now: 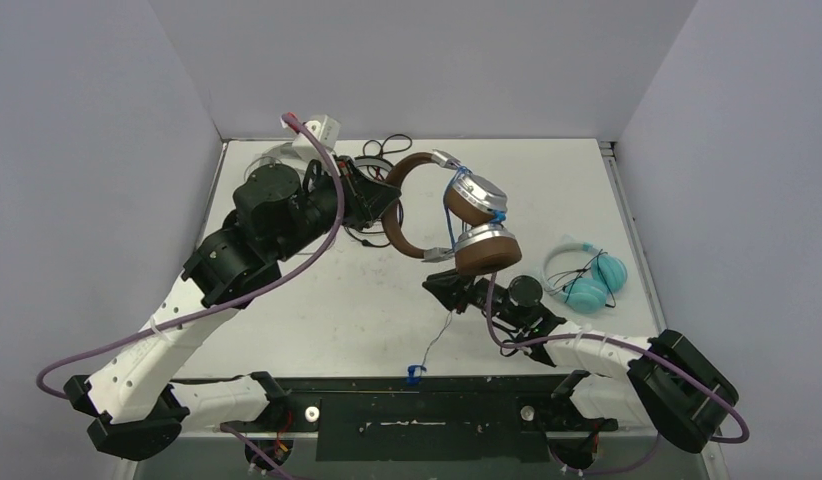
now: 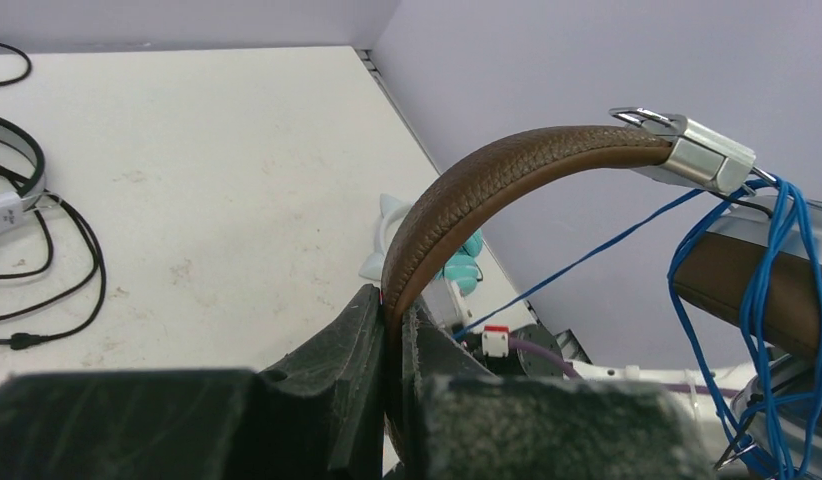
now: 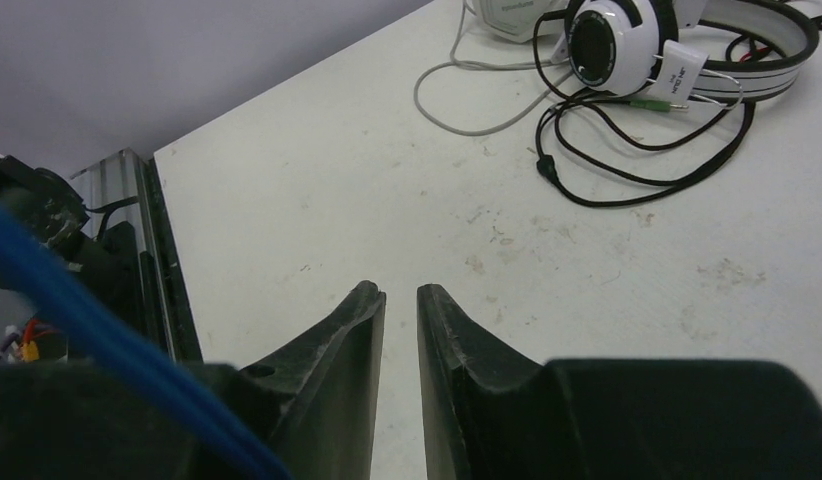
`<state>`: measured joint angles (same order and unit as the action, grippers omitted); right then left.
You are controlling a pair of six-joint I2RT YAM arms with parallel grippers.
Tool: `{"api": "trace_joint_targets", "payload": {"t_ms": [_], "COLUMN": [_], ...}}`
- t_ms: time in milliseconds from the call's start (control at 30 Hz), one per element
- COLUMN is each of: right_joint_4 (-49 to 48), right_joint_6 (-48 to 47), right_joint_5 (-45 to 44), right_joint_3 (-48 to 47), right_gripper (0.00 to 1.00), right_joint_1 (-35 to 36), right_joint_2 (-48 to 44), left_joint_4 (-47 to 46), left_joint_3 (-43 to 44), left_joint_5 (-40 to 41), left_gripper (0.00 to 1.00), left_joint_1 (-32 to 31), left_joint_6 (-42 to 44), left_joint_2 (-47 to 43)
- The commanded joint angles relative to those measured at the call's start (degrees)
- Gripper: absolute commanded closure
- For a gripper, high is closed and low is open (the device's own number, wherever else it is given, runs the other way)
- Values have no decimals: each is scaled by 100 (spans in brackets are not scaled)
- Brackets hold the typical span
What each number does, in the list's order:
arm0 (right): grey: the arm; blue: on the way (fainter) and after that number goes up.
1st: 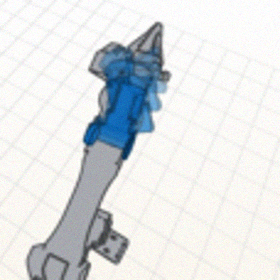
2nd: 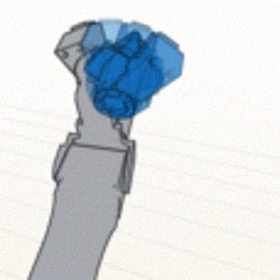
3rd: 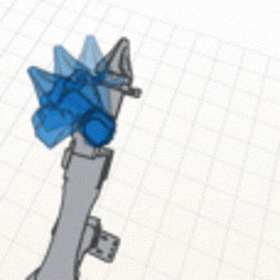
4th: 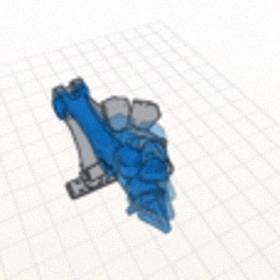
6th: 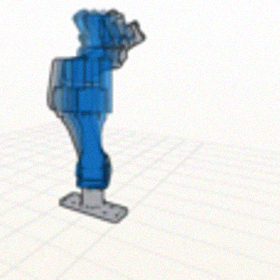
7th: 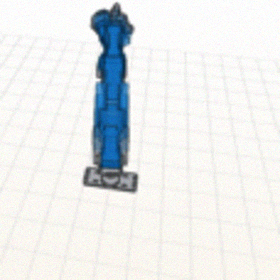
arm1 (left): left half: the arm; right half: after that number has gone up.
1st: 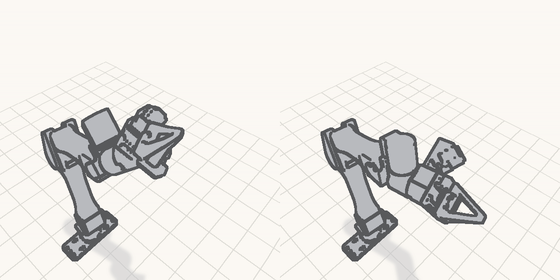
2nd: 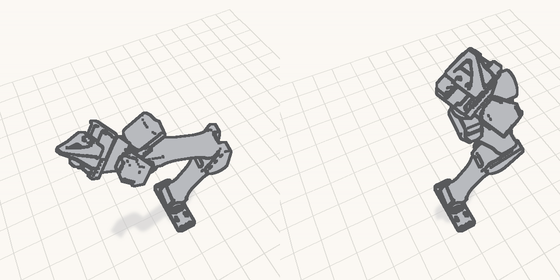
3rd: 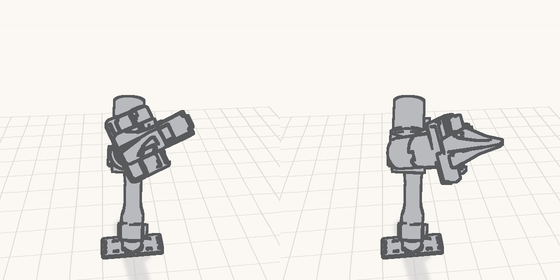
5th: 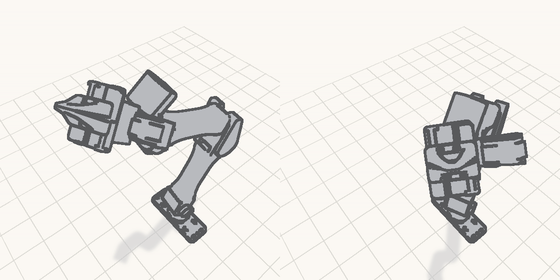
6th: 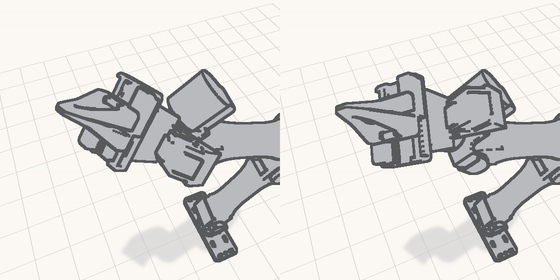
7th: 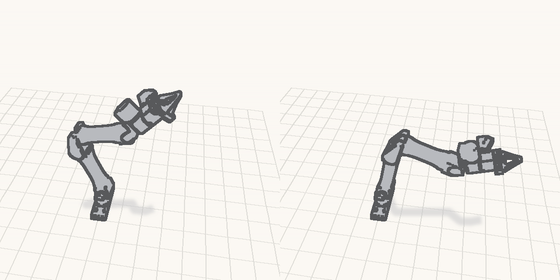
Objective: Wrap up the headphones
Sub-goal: Wrap the headphones cable around the headphones.
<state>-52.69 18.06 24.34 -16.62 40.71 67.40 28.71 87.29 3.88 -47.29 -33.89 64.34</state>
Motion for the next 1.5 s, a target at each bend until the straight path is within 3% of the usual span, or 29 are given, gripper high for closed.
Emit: {"api": "trace_joint_targets", "payload": {"t_ms": [0,333,533,600,667,767,900,1033,1133,1200,1267,1467], "right_joint_4": [-494,-48,417,486,578,744,1120,1304,1339,1340,1349,1341], "right_joint_6": [72,103,194,257,335,435,485,468,454,452,475,632], "right_joint_5": [121,-74,-160,-107,-39,116,147,11,0,65,107,76], "right_joint_3": [95,114,94,90,60,-61,-287,-383,-462,-495,-525,-594], "right_gripper": [78,80,82,92,95,91,75,74,79,71,53,50], "right_joint_1": [272,768,1060,1093,1116,1129,1147,1141,1141,1142,1145,1141], "right_joint_2": [-32,-519,-998,-1112,-1213,-1308,-1383,-1447,-1396,-1344,-1263,-1141], "left_joint_4": [-409,-397,-212,-215,-254,-343,-501,-678,-647,-609,-595,-629], "left_joint_3": [472,860,1193,1212,1140,931,604,378,376,383,421,482], "left_joint_5": [228,-112,109,227,324,354,31,-356,-365,-353,-384,-742], "left_gripper": [100,100,100,100,100,100,100,100,100,100,100,100], "left_joint_1": [191,964,1316,1411,1476,1572,1722,1775,1812,1880,1934,1960], "left_joint_6": [-176,-96,127,143,131,45,-152,-300,-303,-308,-315,-431], "left_joint_2": [104,413,610,669,717,762,791,734,689,656,629,565]}}
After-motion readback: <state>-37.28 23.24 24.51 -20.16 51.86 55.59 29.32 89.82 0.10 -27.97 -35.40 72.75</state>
